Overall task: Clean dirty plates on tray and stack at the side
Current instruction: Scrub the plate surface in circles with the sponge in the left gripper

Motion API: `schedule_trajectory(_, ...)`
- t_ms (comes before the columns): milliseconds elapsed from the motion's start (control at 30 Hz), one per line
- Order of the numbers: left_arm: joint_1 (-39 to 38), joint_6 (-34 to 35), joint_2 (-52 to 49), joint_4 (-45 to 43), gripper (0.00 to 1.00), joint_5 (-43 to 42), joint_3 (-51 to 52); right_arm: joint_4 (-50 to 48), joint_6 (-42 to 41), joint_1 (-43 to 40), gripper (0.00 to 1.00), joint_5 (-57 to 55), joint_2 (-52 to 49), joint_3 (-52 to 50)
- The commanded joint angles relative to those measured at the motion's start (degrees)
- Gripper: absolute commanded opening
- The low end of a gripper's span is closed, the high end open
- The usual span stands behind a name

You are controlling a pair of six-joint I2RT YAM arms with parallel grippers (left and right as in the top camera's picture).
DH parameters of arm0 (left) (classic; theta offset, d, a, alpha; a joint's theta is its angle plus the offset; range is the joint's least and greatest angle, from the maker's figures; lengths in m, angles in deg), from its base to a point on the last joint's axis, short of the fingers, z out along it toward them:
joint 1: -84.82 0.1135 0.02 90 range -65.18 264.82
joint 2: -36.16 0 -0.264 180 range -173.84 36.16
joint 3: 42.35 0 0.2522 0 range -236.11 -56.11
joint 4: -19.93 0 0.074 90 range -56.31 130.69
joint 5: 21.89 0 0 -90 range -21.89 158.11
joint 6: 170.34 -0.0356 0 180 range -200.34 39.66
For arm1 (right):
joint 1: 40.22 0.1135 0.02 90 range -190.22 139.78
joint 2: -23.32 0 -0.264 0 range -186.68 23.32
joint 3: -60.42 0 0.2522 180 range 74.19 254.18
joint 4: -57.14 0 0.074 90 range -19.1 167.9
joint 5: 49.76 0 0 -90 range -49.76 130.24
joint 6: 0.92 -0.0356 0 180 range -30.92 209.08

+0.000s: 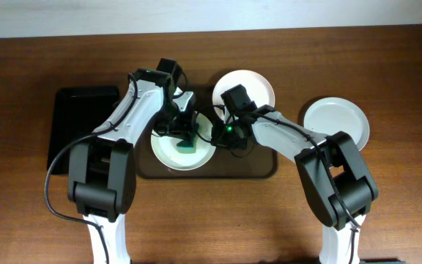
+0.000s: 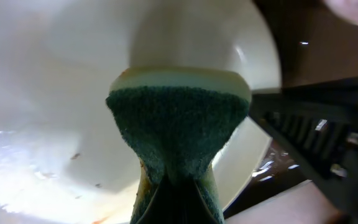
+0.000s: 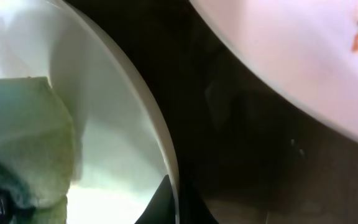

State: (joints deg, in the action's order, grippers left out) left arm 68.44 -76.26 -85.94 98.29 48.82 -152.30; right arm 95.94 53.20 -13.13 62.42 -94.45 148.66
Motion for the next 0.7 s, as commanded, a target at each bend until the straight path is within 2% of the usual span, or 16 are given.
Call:
schedule_trajectory(0, 0.20, 1.46, -0.24, -1.05, 0.01, -0.98, 0.42, 0.07, 0.55, 0.37, 0.04, 0.13, -0.68, 0.44)
schedule_trajectory(100, 0.20, 7.04, -0.24, -5.14, 0.01, 4.74, 3.54, 0.07, 0.55, 0.37, 0.04, 0.13, -0.68, 0.44)
schedule_trajectory(233, 0.20, 10.05, -0.24, -14.05, 0.01, 7.56, 12.76, 0.07, 0.55, 0.37, 0.04, 0.13, -0.68, 0.44)
schedule_trajectory(300, 0.46, 10.03, -0.24, -13.70, 0.01, 9.55, 12.96, 0.07, 0.55, 0.37, 0.04, 0.13, -0.68, 0.44)
schedule_trajectory(500, 0.50, 10.01, -0.24, -12.74, 0.01, 26.23, 12.96, 0.15, 0.55, 0.37, 0.04, 0.13, -0.68, 0.44)
schedule_trajectory(667, 0.50, 10.01, -0.24, -12.63, 0.01, 33.94, 12.96, 0.31, 0.55, 0.37, 0.04, 0.13, -0.68, 0.44)
